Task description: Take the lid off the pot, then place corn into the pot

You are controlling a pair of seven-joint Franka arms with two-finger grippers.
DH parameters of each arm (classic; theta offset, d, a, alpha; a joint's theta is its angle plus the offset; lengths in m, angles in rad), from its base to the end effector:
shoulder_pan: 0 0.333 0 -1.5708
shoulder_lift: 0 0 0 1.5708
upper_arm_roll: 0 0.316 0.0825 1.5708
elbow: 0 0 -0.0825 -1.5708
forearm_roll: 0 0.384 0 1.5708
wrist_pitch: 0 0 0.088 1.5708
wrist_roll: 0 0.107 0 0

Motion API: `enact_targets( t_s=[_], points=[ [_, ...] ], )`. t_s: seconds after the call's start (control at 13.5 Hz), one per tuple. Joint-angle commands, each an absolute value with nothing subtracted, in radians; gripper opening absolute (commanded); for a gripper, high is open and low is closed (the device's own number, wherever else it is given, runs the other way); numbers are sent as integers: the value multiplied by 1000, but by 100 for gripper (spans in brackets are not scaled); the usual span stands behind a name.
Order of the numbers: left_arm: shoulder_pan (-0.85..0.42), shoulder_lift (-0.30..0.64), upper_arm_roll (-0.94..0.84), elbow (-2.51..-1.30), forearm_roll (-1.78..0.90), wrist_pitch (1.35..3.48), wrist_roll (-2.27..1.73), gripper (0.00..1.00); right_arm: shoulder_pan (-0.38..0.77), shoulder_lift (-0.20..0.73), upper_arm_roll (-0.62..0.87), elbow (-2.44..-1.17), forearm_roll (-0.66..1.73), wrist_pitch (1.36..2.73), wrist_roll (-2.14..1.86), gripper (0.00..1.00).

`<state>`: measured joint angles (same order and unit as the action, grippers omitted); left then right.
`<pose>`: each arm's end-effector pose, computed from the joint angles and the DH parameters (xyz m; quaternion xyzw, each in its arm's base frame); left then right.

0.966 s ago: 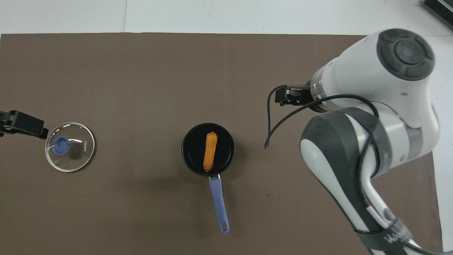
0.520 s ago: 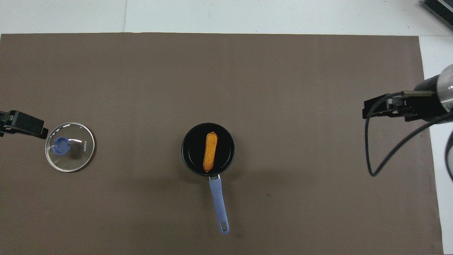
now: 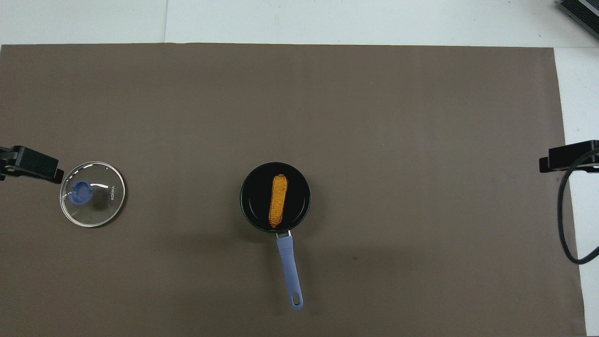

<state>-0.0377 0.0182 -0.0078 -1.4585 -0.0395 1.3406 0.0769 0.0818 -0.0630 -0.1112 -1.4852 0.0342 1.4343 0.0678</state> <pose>0.5347 -0.0292 0.6478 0.9954 -0.0642 -0.0677 0.0206 0.5192 -0.0136 0.6860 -0.9987 0.0461 -0.0055 0.0205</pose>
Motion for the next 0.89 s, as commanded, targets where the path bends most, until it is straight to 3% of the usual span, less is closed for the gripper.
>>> enact_targets(
  t_s=[0.0,0.82],
  points=[
    [-32,6,-11,-1471,-34,1335,77,100,51,-81,-104,-1515,14,1439,28,100],
    [-32,6,-11,-1471,-34,1335,77,100,75,-103,-86,-1543,-21,1448,-18,100]
  ],
)
